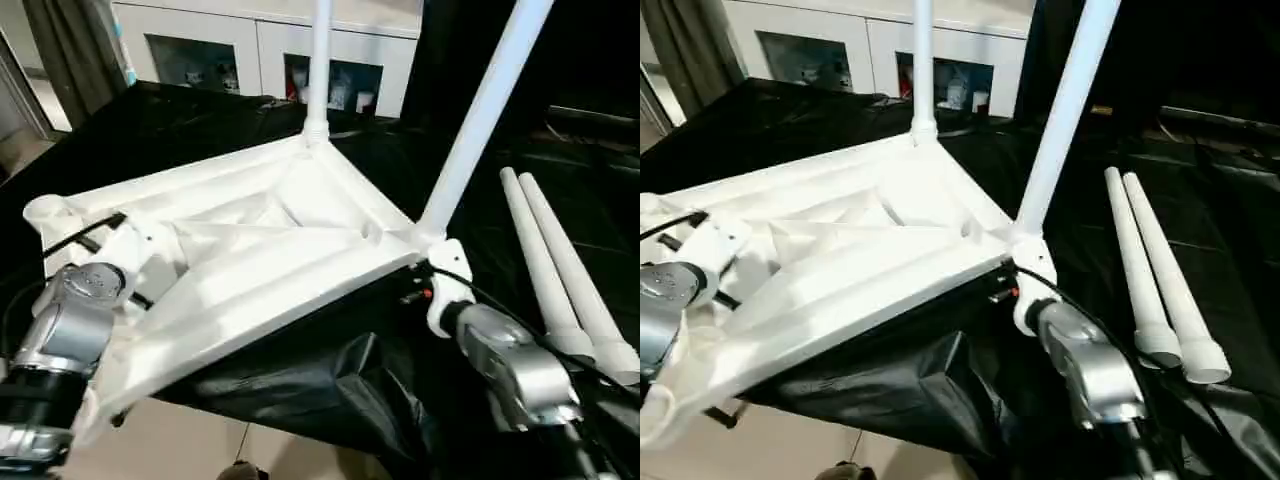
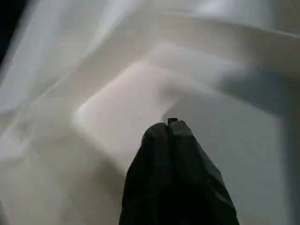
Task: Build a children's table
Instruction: Rotate table base
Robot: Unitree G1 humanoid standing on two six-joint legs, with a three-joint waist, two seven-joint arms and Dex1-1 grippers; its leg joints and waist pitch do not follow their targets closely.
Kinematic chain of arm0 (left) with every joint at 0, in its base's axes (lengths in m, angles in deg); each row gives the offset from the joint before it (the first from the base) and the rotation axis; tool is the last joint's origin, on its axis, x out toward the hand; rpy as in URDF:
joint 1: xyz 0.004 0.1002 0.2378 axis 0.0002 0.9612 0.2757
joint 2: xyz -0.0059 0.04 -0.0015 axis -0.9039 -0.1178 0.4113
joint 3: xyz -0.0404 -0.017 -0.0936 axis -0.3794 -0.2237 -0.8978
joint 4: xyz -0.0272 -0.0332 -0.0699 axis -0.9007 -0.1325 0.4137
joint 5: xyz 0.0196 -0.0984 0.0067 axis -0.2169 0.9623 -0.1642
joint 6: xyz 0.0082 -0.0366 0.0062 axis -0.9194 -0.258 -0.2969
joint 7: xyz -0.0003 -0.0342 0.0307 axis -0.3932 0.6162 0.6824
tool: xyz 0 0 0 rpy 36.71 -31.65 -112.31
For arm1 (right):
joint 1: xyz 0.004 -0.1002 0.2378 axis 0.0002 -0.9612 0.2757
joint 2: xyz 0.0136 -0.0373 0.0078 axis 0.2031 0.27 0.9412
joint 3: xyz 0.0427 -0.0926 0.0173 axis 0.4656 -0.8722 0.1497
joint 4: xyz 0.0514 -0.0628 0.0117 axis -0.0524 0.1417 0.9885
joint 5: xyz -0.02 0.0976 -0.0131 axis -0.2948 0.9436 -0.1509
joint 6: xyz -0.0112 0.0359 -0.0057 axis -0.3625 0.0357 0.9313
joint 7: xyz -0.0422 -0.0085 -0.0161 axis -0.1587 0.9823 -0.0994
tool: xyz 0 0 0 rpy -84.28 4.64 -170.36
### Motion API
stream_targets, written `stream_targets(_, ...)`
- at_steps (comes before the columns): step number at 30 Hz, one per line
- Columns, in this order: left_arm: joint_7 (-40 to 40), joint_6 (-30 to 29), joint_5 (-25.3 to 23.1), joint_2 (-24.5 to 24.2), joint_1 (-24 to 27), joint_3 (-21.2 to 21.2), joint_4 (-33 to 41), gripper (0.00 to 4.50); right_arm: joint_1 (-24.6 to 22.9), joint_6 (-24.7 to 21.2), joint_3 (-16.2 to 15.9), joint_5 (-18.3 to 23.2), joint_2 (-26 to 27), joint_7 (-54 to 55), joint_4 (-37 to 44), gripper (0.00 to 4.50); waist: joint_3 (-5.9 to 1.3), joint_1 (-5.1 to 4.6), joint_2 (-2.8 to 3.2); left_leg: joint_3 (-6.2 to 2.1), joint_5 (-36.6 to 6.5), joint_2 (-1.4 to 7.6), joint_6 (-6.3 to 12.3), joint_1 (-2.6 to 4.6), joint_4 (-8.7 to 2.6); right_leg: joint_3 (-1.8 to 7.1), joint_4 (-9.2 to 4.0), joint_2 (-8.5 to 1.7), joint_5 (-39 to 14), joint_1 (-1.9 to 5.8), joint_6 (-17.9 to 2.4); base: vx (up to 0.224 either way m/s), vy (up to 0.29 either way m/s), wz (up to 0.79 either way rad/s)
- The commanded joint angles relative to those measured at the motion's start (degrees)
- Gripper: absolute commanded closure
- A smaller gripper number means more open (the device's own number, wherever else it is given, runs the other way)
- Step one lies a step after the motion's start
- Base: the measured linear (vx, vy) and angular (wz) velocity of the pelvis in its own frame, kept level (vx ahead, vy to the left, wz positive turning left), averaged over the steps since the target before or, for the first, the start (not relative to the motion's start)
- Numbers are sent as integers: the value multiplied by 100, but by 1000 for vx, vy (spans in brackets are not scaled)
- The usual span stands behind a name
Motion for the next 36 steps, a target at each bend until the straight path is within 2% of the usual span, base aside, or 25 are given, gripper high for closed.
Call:
stream_targets(1, -467, 108, 126, -92, 99, 272, 186, 450, 151, 142, -39, -82, 59, -10, -233, 395, -400, -12, 19, -51, -1191, 177, -155, 154, -439, 242, -339, -264, -454, 214, -1194, 0, 0, 0)
stream_targets(3, -802, 170, 263, -170, 97, 356, 333, 450, 300, 238, -77, -123, 110, -41, -462, 422, -404, -4, 39, -45, -1070, 174, -135, 150, -431, 241, -316, -267, -313, 219, -1237, 0, 0, 0)
stream_targets(6, -1131, 376, 405, -258, 90, 435, 488, 450, 435, 334, -110, -154, 156, -72, -674, 447, -396, 0, 36, -43, -1202, 171, -180, 166, -438, 243, -323, -271, -464, 217, -1230, 0, 0, 0)
stream_targets(7, -1610, 448, 691, -354, 88, 523, 795, 450, 561, 420, -112, -168, 204, -101, -856, 447, -396, -16, -100, -27, -1222, 175, -165, 159, -445, 242, -335, -271, -536, 228, -1217, 0, 0, 0)
stream_targets(8, -1923, 513, 894, -388, 107, 559, 972, 450, 614, 464, -122, -172, 218, -128, -932, 447, -405, 25, -38, -41, -1205, 183, -161, 172, -446, 248, -318, -315, -684, 225, -1253, 0, 0, 0)
stream_targets(9, -2197, 522, 1055, -417, 121, 610, 1126, 450, 656, 494, -129, -173, 229, -147, -992, 447, -385, 13, -54, -31, -1240, 192, -197, 177, -453, 251, -328, -298, -717, 202, -1261, 0, 0, 0)
stream_targets(10, -2323, 526, 1126, -429, 129, 635, 1194, 450, 672, 507, -134, -173, 233, -157, -1017, 447, -376, -14, -43, -29, -1262, 194, -210, 166, -461, 251, -320, -263, -686, 203, -1235, 0, 0, 0)
stream_targets(12, -2613, 692, 1318, -400, 136, 706, 1351, 450, 720, 560, -143, -188, 249, -197, -1117, 447, -391, -7, -59, -27, -1196, 182, -236, 182, -452, 250, -301, -267, -581, 209, -1201, 0, 0, 0)
stream_targets(17, -3039, 665, 1599, -97, -72, 994, 1444, 450, 803, 678, -139, -226, 296, -267, -1279, 447, -413, -15, -81, -4, -850, 156, -204, 174, -414, 249, -251, -251, -34, 248, -1287, 0, 0, 0)
stream_targets(19, -3124, 743, 1652, 108, -219, 1157, 1282, 450, 822, 707, -130, -227, 298, -293, -1299, 447, -419, -12, -49, -5, -829, 153, -192, 174, -400, 255, -251, -256, 1, 264, -1295, 0, 0, 0)
stream_targets(21, -3168, 880, 1640, 253, -323, 1280, 1120, 450, 828, 732, -121, -228, 287, -306, -1307, 447, -410, -13, -71, -2, -951, 147, -210, 169, -407, 257, -273, -253, -164, 269, -1278, 0, 0, 0)
stream_targets(22, -3004, 1186, 1454, 498, -508, 1392, 679, 450, 773, 692, -79, -218, 223, -293, -1166, 447, -411, -15, -5, -19, -1024, 154, -248, 167, -409, 262, -265, -260, -227, 274, -1263, 0, 0, 0)
stream_targets(23, -3004, 1186, 1454, 498, -508, 1392, 679, 450, 773, 692, -79, -218, 223, -293, -1166, 447, -390, -30, -36, 3, -1133, 135, -244, 182, -411, 263, -323, -227, -363, 245, -1220, 0, 0, 0)
stream_targets(24, -2881, 1443, 1320, 656, -652, 1464, 336, 450, 734, 670, -38, -205, 171, -281, -1062, 447, -404, -17, -24, -16, -1238, 146, -295, 182, -408, 274, -304, -253, -450, 273, -1205, 0, 0, 0)
stream_targets(25, -2834, 1492, 1292, 707, -700, 1467, 228, 450, 723, 660, -23, -203, 151, -273, -1024, 447, -405, -11, -39, -17, -1357, 152, -324, 197, -412, 275, -325, -256, -604, 260, -1161, 0, 0, 0)
stream_targets(27, -2603, 1703, 1162, 864, -884, 1494, -169, 450, 665, 605, 53, -200, 70, -258, -860, 447, -403, -21, -16, -26, -1424, 155, -349, 189, -414, 277, -328, -255, -685, 266, -1132, 0, 0, 0)
stream_targets(28, -2390, 1926, 1020, 979, -1046, 1537, -513, 450, 595, 534, 138, -179, -8, -238, -677, 447, -405, -15, -40, -24, -1476, 156, -342, 199, -409, 280, -344, -258, -762, 261, -1101, 0, 0, 0)
stream_targets(29, -2390, 1926, 1020, 979, -1046, 1537, -513, 450, 595, 534, 138, -179, -8, -238, -677, 447, -391, -13, -52, -23, -1474, 144, -315, 189, -415, 281, -377, -240, -828, 266, -1053, 0, 0, 0)
stream_targets(30, -2176, 2181, 873, 1070, -1199, 1586, -825, 450, 528, 460, 221, -158, -80, -215, -502, 447, -403, -7, -19, -34, -1474, 150, -319, 189, -409, 282, -361, -254, -830, 267, -1040, 0, 0, 0)
stream_targets(31, -1997, 2353, 778, 1155, -1345, 1621, -1112, 450, 465, 394, 303, -146, -144, -208, -341, 447, -401, 2, -38, -31, -1525, 148, -294, 196, -405, 282, -391, -245, -914, 259, -975, 0, 0, 0)
stream_targets(33, -1430, 2871, 541, 1451, -1803, 1671, -1966, 450, 249, 196, 539, -92, -366, -193, 189, 447, -404, 7, -34, -48, -1624, 156, -292, 195, -413, 274, -411, -252, -1085, 262, -904, 0, 0, 0)
stream_targets(35, -1160, 3083, 394, 1543, -1975, 1726, -2296, 450, 180, 134, 614, -73, -445, -188, 370, 447, -412, 38, -26, -52, -1639, 160, -294, 212, -408, 271, -423, -257, -1149, 256, -855, 0, 0, 0)
stream_targets(36, -1027, 3190, 313, 1577, -2053, 1758, -2453, 450, 158, 111, 642, -67, -475, -185, 439, 447, -405, 25, -39, -69, -1653, 159, -301, 182, -420, 265, -420, -266, -1192, 273, -845, 0, 0, 0)
